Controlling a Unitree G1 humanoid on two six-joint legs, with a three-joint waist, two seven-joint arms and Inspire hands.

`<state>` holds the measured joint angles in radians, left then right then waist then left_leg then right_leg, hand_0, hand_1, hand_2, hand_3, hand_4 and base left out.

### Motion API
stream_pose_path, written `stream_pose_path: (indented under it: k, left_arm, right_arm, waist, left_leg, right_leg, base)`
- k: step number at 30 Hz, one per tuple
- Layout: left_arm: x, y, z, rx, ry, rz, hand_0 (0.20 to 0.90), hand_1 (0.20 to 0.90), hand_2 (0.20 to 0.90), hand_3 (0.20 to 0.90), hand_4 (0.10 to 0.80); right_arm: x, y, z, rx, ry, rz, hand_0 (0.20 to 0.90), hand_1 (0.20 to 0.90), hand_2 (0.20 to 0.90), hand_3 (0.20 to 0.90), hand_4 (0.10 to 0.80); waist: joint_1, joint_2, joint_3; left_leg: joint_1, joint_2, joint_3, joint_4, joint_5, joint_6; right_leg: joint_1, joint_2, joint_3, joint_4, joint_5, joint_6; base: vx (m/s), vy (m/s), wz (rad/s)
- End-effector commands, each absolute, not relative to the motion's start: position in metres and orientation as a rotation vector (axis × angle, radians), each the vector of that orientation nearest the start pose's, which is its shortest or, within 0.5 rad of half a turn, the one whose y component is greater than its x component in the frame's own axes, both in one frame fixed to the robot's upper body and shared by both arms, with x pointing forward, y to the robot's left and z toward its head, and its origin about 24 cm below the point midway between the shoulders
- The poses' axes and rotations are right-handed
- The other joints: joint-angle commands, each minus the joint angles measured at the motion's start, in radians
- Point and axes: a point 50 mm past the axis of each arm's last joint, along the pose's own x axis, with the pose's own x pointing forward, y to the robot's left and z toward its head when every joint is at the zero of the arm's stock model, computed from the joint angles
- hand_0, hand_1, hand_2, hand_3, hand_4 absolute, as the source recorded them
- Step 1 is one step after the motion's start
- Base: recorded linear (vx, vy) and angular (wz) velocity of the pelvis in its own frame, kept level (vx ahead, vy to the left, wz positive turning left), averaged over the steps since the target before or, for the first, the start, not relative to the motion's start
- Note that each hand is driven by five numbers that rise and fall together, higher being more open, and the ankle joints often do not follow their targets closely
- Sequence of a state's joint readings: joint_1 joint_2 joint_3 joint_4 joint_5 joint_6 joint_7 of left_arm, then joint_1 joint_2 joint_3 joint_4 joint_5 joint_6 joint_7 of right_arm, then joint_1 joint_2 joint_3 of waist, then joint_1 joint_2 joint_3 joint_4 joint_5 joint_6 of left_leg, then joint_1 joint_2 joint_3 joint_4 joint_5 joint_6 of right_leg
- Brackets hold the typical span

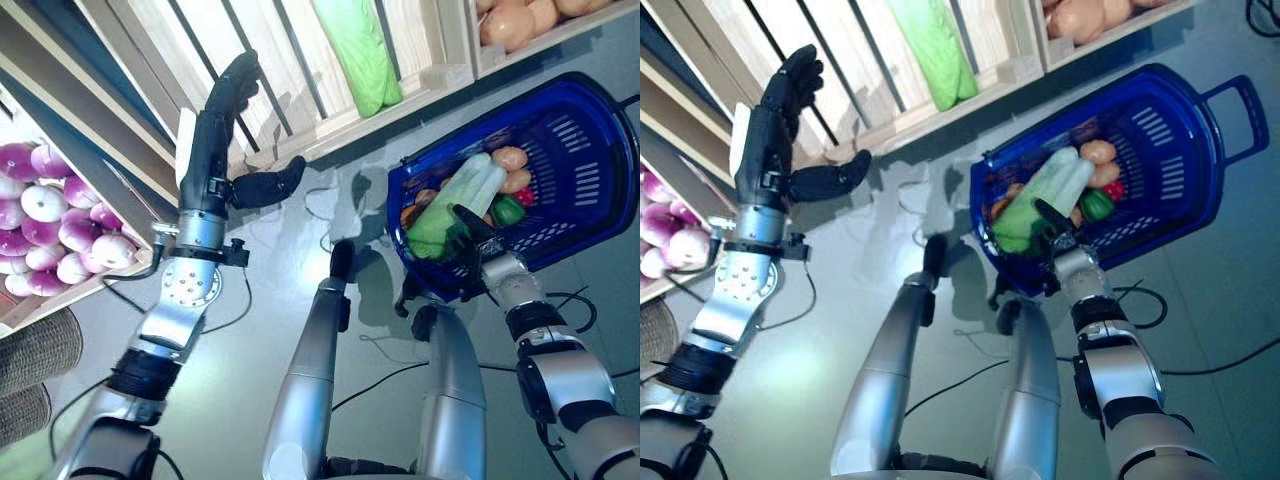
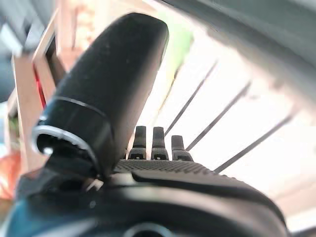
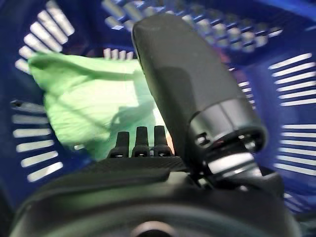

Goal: Put vegetables into the basket

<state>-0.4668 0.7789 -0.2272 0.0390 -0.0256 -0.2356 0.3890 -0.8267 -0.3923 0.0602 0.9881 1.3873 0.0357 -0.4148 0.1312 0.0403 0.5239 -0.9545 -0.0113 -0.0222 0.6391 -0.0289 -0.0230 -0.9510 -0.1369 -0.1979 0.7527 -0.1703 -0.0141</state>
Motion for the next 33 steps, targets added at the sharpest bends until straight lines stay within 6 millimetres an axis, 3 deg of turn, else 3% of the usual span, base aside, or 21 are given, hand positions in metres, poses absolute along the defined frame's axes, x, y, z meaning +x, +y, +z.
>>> stream_pose_path:
  k: [1, 4, 8, 9, 13, 16, 19, 24, 33]
  left_arm:
    - [0.284, 0.204, 0.278, 0.711, -1.082, 0.28, 0.9, 0.9, 0.9, 0.9, 0.8]
    - [0.284, 0.215, 0.294, 0.961, -1.114, 0.397, 0.9, 0.9, 0.9, 0.9, 0.8]
    - [0.284, 0.233, 0.302, 1.146, -1.081, 0.507, 0.9, 0.9, 0.9, 0.9, 0.8]
    - [0.286, 0.244, 0.299, 1.255, -1.032, 0.548, 0.9, 0.9, 0.9, 0.9, 0.8]
    - [0.291, 0.265, 0.299, 1.545, -0.901, 0.637, 0.9, 0.9, 0.9, 0.9, 0.8]
    - [0.297, 0.269, 0.307, 1.728, -0.857, 0.64, 0.9, 0.9, 0.9, 0.9, 0.8]
    - [0.303, 0.264, 0.315, 1.908, -0.833, 0.625, 0.9, 0.9, 0.9, 0.9, 0.8]
    - [0.318, 0.261, 0.319, 2.018, -0.794, 0.576, 0.9, 0.9, 0.9, 0.9, 0.8]
    - [0.334, 0.277, 0.294, 2.124, -0.709, 0.535, 0.9, 0.9, 0.9, 0.9, 0.8]
  right_arm:
    - [0.377, -0.258, 0.105, 0.969, 0.155, -0.544, 0.9, 0.9, 0.9, 0.9, 0.8]
    - [0.365, -0.258, 0.086, 0.937, 0.133, -0.51, 0.9, 0.9, 0.9, 0.9, 0.8]
    - [0.344, -0.255, 0.07, 0.836, 0.12, -0.47, 0.9, 0.9, 0.9, 0.9, 0.8]
    - [0.326, -0.252, 0.055, 0.761, 0.132, -0.457, 0.9, 0.9, 0.9, 0.9, 0.8]
    - [0.283, -0.255, 0.008, 0.835, 0.261, -0.436, 0.9, 0.9, 0.9, 0.9, 0.8]
    - [0.265, -0.257, -0.01, 0.794, 0.335, -0.416, 0.9, 0.9, 0.9, 0.9, 0.8]
    - [0.261, -0.25, -0.016, 0.809, 0.349, -0.4, 0.9, 0.9, 0.9, 0.9, 0.8]
    - [0.262, -0.249, -0.017, 0.798, 0.334, -0.389, 0.9, 0.9, 0.9, 0.9, 0.8]
    - [0.268, -0.248, -0.004, 0.796, 0.293, -0.346, 0.9, 0.9, 0.9, 0.9, 0.8]
  waist:
    - [-0.008, 0.066, -0.004]
    - [-0.029, 0.049, -0.004]
    - [-0.059, 0.023, -0.004]
    - [-0.082, 0.01, -0.004]
    - [-0.136, -0.003, -0.004]
    - [-0.162, -0.006, -0.004]
    - [-0.175, -0.014, -0.004]
    - [-0.188, -0.019, -0.004]
    - [-0.214, -0.033, -0.004]
  left_leg:
    - [0.098, -0.024, 0.061, -0.092, -0.009, 0.01]
    - [0.157, -0.017, 0.066, -0.128, 0.002, 0.002]
    - [0.208, -0.013, 0.072, -0.172, 0.014, 0.0]
    - [0.224, -0.007, 0.08, -0.185, 0.018, -0.001]
    - [0.25, 0.008, 0.118, -0.194, 0.016, -0.002]
    - [0.245, 0.018, 0.128, -0.195, 0.022, -0.007]
    - [0.248, 0.02, 0.131, -0.205, 0.026, -0.009]
    - [0.247, 0.025, 0.141, -0.218, 0.032, -0.011]
    - [0.229, 0.042, 0.163, -0.21, 0.036, -0.011]
  right_leg:
    - [0.116, 0.03, 0.013, -0.129, 0.091, 0.018]
    - [0.18, 0.036, 0.019, -0.172, 0.092, 0.022]
    - [0.233, 0.051, 0.027, -0.229, 0.103, 0.023]
    - [0.248, 0.06, 0.033, -0.244, 0.106, 0.023]
    - [0.277, 0.067, 0.043, -0.268, 0.106, 0.024]
    - [0.274, 0.063, 0.047, -0.282, 0.114, 0.026]
    - [0.282, 0.064, 0.06, -0.309, 0.123, 0.027]
    - [0.285, 0.058, 0.051, -0.335, 0.133, 0.027]
    - [0.265, 0.057, 0.061, -0.339, 0.141, 0.027]
  base:
    - [0.021, -0.007, -0.08]
    - [0.043, -0.027, -0.05]
    - [0.028, -0.018, -0.11]
    - [-0.001, 0.026, -0.18]
    - [0.001, 0.044, -0.21]
    - [-0.01, 0.021, -0.19]
    - [-0.009, -0.019, -0.11]
    - [-0.018, 0.009, -0.1]
    - [0.016, 0.036, -0.04]
